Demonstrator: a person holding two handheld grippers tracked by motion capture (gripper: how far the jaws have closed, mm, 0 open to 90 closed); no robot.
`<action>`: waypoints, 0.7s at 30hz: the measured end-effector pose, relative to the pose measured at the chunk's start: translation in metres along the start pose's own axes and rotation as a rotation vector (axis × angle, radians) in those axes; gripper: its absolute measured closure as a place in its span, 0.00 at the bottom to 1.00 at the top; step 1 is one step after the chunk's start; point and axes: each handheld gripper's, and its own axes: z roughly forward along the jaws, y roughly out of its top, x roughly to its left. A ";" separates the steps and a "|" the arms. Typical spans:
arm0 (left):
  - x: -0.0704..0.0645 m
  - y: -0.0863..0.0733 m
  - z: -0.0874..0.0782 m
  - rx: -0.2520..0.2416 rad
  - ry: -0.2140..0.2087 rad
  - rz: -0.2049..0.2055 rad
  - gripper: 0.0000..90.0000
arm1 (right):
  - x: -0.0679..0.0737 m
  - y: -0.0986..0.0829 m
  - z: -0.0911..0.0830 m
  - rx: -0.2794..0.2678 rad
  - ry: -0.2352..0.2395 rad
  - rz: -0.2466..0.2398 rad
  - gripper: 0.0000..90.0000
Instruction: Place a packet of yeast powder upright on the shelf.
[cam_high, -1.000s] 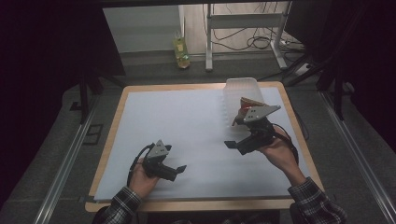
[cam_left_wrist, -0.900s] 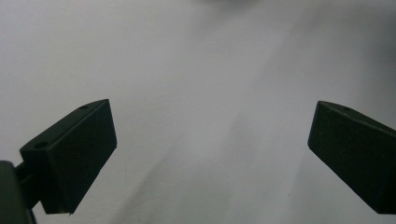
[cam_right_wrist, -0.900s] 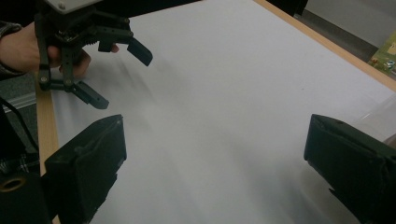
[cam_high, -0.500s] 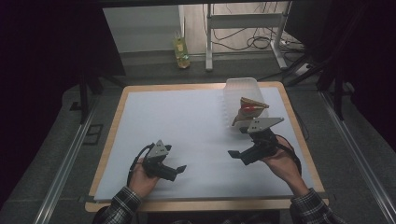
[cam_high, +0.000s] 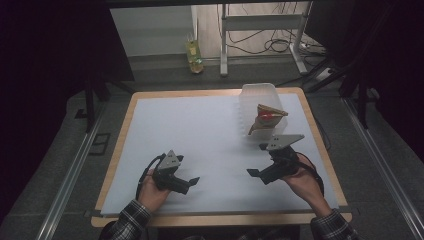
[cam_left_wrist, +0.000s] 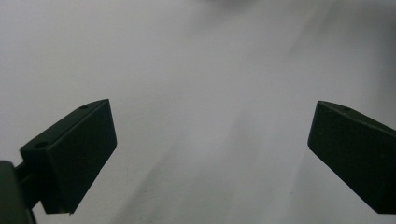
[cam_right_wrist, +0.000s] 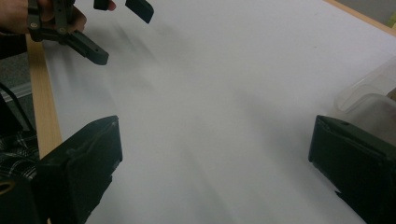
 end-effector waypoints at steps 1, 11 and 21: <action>0.000 0.000 0.000 0.000 -0.001 0.001 0.01 | 0.001 -0.003 0.000 -0.004 0.002 0.003 0.03; 0.000 0.000 0.000 0.002 -0.005 -0.001 0.02 | 0.003 -0.018 0.002 -0.008 0.005 0.016 0.03; 0.000 -0.001 0.002 0.016 -0.024 0.000 0.01 | 0.002 -0.038 0.005 0.007 0.004 0.047 0.03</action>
